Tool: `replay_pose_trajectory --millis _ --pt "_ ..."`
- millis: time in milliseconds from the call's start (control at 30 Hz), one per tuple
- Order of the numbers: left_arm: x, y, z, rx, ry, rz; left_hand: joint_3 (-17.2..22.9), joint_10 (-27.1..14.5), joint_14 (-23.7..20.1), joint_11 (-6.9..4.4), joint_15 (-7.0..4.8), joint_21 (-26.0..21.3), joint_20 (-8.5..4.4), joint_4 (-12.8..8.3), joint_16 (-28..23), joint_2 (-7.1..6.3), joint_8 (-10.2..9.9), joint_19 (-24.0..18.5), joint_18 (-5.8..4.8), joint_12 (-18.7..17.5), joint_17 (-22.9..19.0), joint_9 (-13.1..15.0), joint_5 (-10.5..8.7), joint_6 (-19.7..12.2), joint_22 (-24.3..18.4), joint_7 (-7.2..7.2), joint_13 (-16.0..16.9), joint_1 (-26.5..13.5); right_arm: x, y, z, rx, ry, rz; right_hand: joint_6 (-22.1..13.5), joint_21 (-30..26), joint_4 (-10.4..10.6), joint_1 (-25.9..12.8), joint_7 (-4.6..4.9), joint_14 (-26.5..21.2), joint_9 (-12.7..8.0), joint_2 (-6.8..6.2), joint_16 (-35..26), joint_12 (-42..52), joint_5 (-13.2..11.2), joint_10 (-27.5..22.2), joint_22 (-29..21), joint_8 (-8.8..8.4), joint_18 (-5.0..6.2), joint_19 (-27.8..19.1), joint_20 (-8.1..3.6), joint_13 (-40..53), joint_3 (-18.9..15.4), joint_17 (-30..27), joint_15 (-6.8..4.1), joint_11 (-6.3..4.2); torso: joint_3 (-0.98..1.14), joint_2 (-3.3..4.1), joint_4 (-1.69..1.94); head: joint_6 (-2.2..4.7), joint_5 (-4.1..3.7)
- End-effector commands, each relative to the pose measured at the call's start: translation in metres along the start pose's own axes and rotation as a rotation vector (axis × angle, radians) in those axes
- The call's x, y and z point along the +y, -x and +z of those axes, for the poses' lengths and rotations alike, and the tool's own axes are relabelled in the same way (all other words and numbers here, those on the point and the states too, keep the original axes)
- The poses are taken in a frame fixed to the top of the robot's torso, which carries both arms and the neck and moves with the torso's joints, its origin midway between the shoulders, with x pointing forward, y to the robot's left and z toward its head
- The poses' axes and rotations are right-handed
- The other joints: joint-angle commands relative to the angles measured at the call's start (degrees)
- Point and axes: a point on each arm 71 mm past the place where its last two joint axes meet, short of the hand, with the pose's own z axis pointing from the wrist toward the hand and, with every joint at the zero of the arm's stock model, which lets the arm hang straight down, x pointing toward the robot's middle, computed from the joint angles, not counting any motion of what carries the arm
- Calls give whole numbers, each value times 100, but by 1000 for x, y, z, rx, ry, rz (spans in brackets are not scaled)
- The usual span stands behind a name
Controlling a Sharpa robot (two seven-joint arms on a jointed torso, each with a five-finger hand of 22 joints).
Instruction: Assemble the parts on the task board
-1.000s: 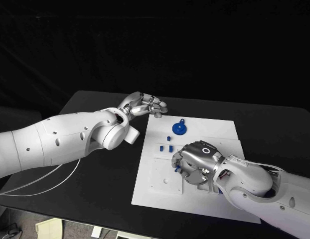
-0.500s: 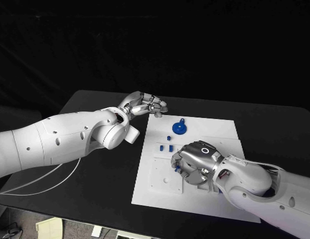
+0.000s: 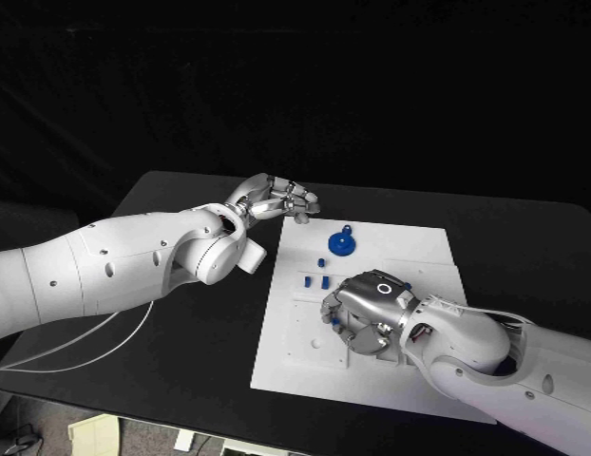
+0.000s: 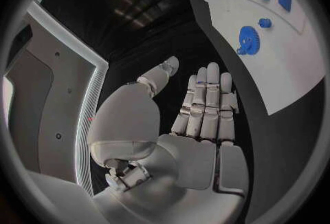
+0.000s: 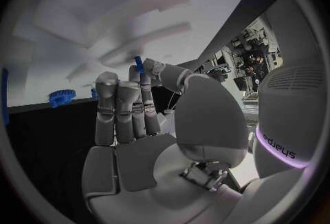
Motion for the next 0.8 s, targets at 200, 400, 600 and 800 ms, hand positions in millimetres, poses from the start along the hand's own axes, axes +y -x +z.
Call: replay_pose_trajectory --millis 200,400,600,800 --pt "-1 -1 0 11 -4 -9 -2 -39 -2 12 23 -21 32 36 -23 34 34 -14 21 -38 12 -8 24 -46 9 5 -6 42 -1 -10 -2 75 -5 9 -95 -49 -64 -88 65 -44 -13 -7 -25 -84 203 218 94 -40 307 -42 -19 -17 -172 -17 11 123 -2 -1 1 -19 -1" --pt "-1 -1 0 12 -2 -9 -4 -40 -2 13 24 -23 33 38 -28 33 35 -13 21 -40 18 -8 22 -47 10 6 -6 40 -3 -9 -3 52 -10 37 -363 -60 -107 -303 181 -77 -71 -130 -19 -284 384 -49 93 -183 307 -64 5 -98 -570 -24 115 231 -1 1 0 -24 -1" --pt "-1 -1 0 11 -1 -9 -5 -42 -3 14 25 -25 34 40 -34 32 36 -13 21 -42 25 -9 21 -50 12 7 -7 39 -6 -7 -5 18 -13 64 -675 -64 -231 -493 314 -96 -142 -205 17 -482 518 -380 100 -335 307 -88 11 -229 -1068 -20 243 357 3 1 1 -21 -8" --pt "-1 0 0 9 0 -8 -6 -44 -4 15 26 -27 35 41 -40 29 36 -11 22 -44 32 -11 20 -53 14 8 -7 38 -9 -1 -9 -64 -17 81 -856 -105 -356 -801 386 -156 -172 -221 41 -490 809 -732 91 -394 307 -148 6 -403 -1682 -27 356 475 3 -2 -5 -5 -29"
